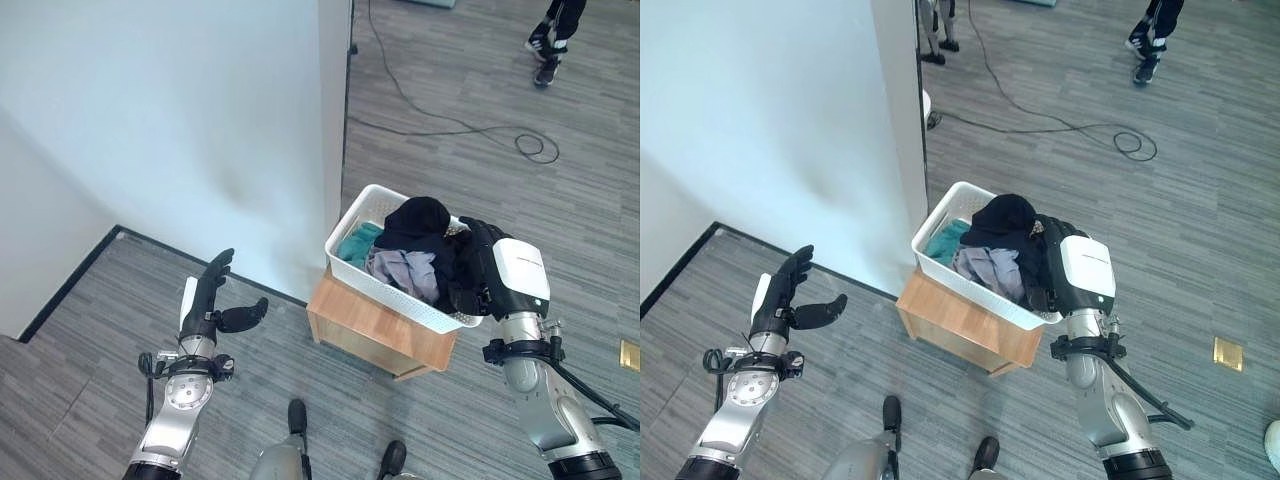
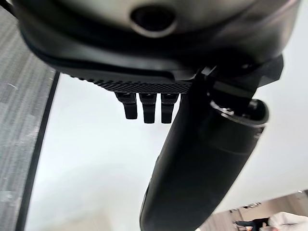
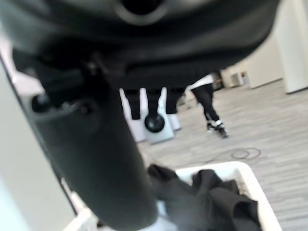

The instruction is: Pick up bed clothes into laundry basket.

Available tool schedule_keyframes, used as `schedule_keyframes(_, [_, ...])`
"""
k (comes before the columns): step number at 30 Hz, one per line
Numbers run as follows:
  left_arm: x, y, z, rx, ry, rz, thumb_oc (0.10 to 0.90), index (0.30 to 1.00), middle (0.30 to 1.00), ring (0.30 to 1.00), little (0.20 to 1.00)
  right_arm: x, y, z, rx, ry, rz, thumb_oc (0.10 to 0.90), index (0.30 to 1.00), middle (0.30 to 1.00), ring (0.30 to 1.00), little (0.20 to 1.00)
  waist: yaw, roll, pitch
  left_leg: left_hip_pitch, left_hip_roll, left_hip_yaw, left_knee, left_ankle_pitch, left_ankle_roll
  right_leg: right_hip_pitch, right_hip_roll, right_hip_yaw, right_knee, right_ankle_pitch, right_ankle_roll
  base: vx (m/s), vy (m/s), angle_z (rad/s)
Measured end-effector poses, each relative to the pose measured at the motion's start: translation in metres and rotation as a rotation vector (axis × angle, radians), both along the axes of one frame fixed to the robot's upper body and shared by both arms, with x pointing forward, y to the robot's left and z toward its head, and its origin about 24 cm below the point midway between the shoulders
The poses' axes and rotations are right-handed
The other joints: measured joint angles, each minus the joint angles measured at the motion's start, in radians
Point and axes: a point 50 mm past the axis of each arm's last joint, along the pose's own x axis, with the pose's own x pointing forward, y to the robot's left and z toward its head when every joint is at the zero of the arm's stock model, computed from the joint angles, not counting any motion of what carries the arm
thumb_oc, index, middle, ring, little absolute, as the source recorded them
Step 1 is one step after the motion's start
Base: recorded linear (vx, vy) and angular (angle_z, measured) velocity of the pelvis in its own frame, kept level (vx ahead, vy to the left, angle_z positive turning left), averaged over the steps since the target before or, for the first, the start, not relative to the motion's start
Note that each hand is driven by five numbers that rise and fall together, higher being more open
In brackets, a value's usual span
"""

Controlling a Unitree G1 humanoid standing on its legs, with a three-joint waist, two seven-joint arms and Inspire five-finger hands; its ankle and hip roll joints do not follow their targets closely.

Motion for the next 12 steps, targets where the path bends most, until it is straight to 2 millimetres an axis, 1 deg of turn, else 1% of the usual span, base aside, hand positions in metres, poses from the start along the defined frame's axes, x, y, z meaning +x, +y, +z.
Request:
schedule_keyframes(1, [-0.002, 0.000, -0.002, -0.003, 0.007, -0.003, 0.800, 0.900, 0.900, 0.900, 0.900, -0.003, 0.001, -0.003, 0.056, -0.003, -0.002, 0.800, 0.900, 0.900, 0.900, 0.900, 0.000, 0.000, -0.010, 0.004, 0.000, 0.005, 0.000, -0.002, -0.001, 0.001, 0.000, 0.008, -0.001, 0.000, 0.000, 0.01, -0.031, -0.21])
schedule_keyframes(2, [-0.005, 0.000, -0.004, -0.005, 0.019, -0.003, 0.800, 0.900, 0.900, 0.900, 0.900, -0.009, 0.002, -0.010, 0.122, 0.009, -0.012, 0.800, 0.900, 0.900, 0.900, 0.900, 0.000, 0.000, -0.029, 0.010, -0.001, 0.011, 0.000, -0.004, -0.001, 0.003, -0.001, 0.017, 0.000, 0.000, 0.001, 0.01, -0.031, -0.15])
schedule_keyframes(4, [-0.006, 0.000, -0.006, -0.009, 0.029, -0.014, 0.800, 0.900, 0.900, 0.900, 0.900, -0.018, -0.002, -0.021, 0.156, 0.061, -0.023, 0.800, 0.900, 0.900, 0.900, 0.900, -0.007, 0.002, -0.036, 0.024, -0.003, 0.011, -0.001, -0.005, -0.001, 0.017, -0.003, 0.017, 0.000, -0.002, 0.003, 0.03, -0.026, -0.04])
schedule_keyframes(5, [-0.008, 0.000, -0.008, -0.017, 0.039, -0.013, 0.800, 0.900, 0.900, 0.900, 0.900, -0.026, -0.004, -0.030, 0.177, 0.104, -0.032, 0.800, 0.900, 0.900, 0.900, 0.900, -0.013, 0.002, -0.037, 0.041, -0.002, 0.011, -0.003, -0.010, -0.005, 0.032, -0.003, 0.017, -0.001, -0.006, 0.005, 0.04, -0.031, -0.01])
schedule_keyframes(7, [-0.014, 0.002, -0.013, -0.023, 0.066, -0.023, 0.800, 0.900, 0.900, 0.900, 0.900, -0.034, -0.007, -0.038, 0.207, 0.149, -0.041, 0.800, 0.900, 0.900, 0.900, 0.900, -0.026, 0.006, -0.051, 0.050, -0.002, 0.016, -0.004, -0.018, -0.009, 0.039, -0.004, 0.022, -0.001, -0.008, 0.006, 0.02, -0.018, -0.06])
schedule_keyframes(12, [-0.025, 0.000, -0.024, -0.034, 0.127, -0.069, 0.800, 0.900, 0.900, 0.900, 0.900, -0.039, -0.009, -0.044, 0.236, 0.186, -0.040, 0.800, 0.900, 0.900, 0.900, 0.900, -0.045, 0.019, -0.078, 0.081, 0.001, 0.039, -0.005, -0.024, -0.007, 0.054, -0.004, 0.047, -0.001, -0.009, 0.007, 0.00, -0.017, -0.17])
